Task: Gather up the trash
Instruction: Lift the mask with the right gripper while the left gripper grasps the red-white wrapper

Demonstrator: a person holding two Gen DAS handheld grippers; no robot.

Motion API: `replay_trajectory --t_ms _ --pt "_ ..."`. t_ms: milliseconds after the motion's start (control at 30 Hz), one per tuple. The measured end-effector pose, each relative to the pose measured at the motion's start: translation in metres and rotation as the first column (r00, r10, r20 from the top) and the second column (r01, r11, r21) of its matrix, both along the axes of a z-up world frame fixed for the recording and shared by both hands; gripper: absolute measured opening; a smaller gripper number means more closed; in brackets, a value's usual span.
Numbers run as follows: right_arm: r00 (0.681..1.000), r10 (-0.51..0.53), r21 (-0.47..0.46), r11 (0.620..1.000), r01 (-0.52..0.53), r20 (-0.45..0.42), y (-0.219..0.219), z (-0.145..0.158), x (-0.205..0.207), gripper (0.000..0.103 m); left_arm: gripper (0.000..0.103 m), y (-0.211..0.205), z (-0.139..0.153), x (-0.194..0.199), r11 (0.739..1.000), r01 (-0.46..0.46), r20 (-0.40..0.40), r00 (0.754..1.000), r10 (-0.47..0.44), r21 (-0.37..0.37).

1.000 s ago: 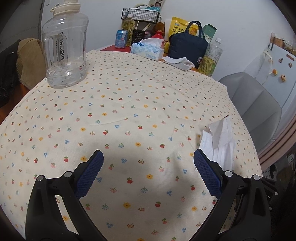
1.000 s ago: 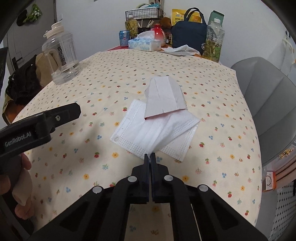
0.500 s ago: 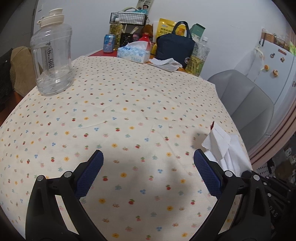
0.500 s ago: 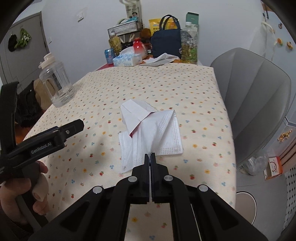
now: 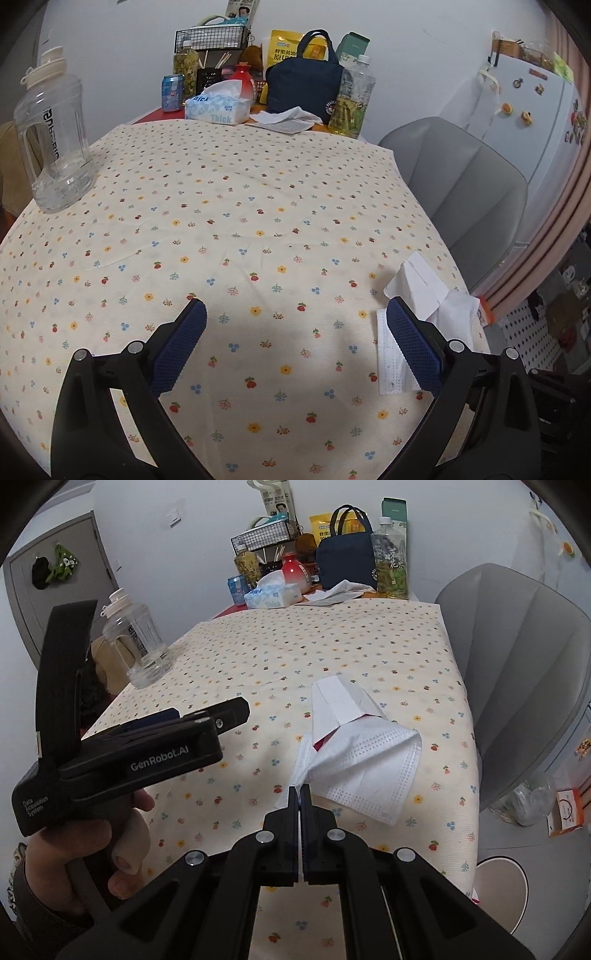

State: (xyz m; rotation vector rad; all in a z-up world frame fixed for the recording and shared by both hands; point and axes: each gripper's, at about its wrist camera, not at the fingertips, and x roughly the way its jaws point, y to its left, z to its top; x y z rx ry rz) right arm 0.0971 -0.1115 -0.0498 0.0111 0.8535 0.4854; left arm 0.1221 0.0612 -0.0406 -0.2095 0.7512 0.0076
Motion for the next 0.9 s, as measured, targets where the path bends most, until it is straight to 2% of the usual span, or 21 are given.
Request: replay_trajectory --t_ms 200,433,533,633,767,833,900 --pt "0.999 -0.051 -0.01 0.999 0.051 -0.011 -0.018 -0.006 0.004 0.002 0.093 -0.016 -0.001 0.01 0.999 0.035 -0.004 0.999 -0.035 -0.01" --pt "0.994 -0.105 -0.006 0.995 0.105 -0.045 -0.046 -0.017 0.012 0.002 0.088 -0.056 -0.004 0.027 0.994 0.112 -0.01 0.994 -0.112 0.012" --pt "0.992 -0.115 0.0 0.993 0.115 -0.051 -0.053 -0.019 0.016 0.002 0.087 -0.062 -0.008 0.035 0.994 0.111 -0.026 0.994 -0.11 0.019" --pt "0.99 -0.128 0.005 0.992 0.129 -0.058 -0.062 -0.022 0.02 0.002 0.081 -0.064 -0.012 0.042 0.995 0.1 -0.039 0.994 -0.099 0.02" --pt "0.987 -0.145 0.014 0.989 0.146 -0.067 -0.073 -0.026 0.026 0.002 0.067 -0.069 -0.018 0.053 0.995 0.097 -0.062 0.994 -0.095 0.024" --pt "0.986 -0.153 0.018 0.988 0.155 -0.07 -0.077 -0.027 0.029 0.002 0.055 -0.071 -0.021 0.057 0.995 0.095 -0.075 0.993 -0.093 0.031" --pt "0.985 -0.16 0.02 0.987 0.162 -0.071 -0.081 -0.028 0.031 0.002 0.019 -0.073 -0.026 0.062 0.995 0.083 -0.103 0.992 -0.078 0.048"
